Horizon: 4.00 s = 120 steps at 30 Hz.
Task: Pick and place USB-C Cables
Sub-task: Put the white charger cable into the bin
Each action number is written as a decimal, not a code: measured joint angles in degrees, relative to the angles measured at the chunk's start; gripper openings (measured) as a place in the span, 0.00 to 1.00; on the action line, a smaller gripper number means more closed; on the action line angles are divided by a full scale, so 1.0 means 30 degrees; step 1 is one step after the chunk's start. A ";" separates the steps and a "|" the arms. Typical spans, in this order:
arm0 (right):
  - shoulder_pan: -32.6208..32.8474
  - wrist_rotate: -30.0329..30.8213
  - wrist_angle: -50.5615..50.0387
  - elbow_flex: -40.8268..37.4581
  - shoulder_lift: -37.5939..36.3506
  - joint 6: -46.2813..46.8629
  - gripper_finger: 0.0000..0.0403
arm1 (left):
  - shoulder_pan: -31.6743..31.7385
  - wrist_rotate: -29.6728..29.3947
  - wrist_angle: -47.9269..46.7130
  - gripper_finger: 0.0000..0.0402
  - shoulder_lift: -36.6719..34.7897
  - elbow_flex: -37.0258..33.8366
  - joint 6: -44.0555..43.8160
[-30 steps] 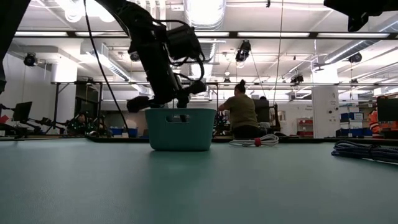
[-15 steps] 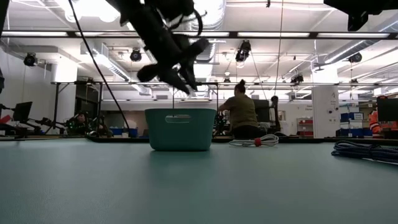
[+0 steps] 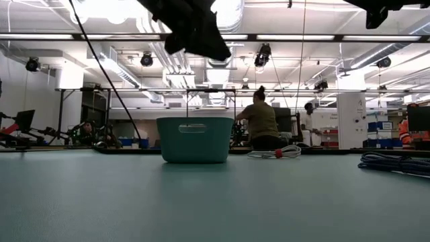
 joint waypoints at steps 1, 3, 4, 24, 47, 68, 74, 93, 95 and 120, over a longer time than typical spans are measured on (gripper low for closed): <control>0.0000 -0.0007 0.0210 0.0000 0.0284 -0.0002 0.07 | -0.0170 -0.0008 0.0224 0.23 -0.0109 -0.0028 0.0475; -0.0001 -0.0004 0.0410 0.0000 0.0940 0.0172 0.07 | -0.0486 -0.0008 0.0417 0.23 -0.0297 -0.0101 0.1485; -0.0007 0.0006 0.0443 0.0000 0.1207 0.0345 0.07 | -0.0632 -0.0008 0.0555 0.23 -0.0395 -0.0167 0.2031; -0.0987 -0.0032 0.0451 -0.0041 0.5392 0.6245 0.07 | -0.1116 0.0115 0.2778 0.23 -0.1064 -0.0327 0.8402; -0.5626 -0.0339 0.1272 -0.0029 0.6590 0.7289 0.07 | -0.0242 0.1632 1.2200 0.23 -0.6690 -0.8427 1.0697; -1.1216 -0.7174 0.2518 0.1974 1.0244 0.5556 0.07 | -0.0001 0.1573 1.3273 0.23 -0.7221 -0.8892 1.2592; -1.2229 -0.7181 -0.0330 0.4385 1.2488 0.3675 0.07 | -0.0001 0.1566 1.3223 0.23 -0.7199 -0.8892 1.2592; -1.7694 -1.2556 -0.3807 0.6266 1.7298 -0.2391 0.07 | -0.0001 0.1497 1.3193 0.23 -0.7199 -0.8892 1.2599; -1.8227 -1.2644 -0.3789 0.6266 1.7911 -0.2536 0.07 | -0.0001 0.1479 1.3193 0.23 -0.7200 -0.8892 1.2598; -1.9622 -1.4256 -0.3454 0.6258 2.0486 -0.4014 0.55 | 0.0035 0.1406 1.3186 0.23 -0.7206 -0.8921 1.2593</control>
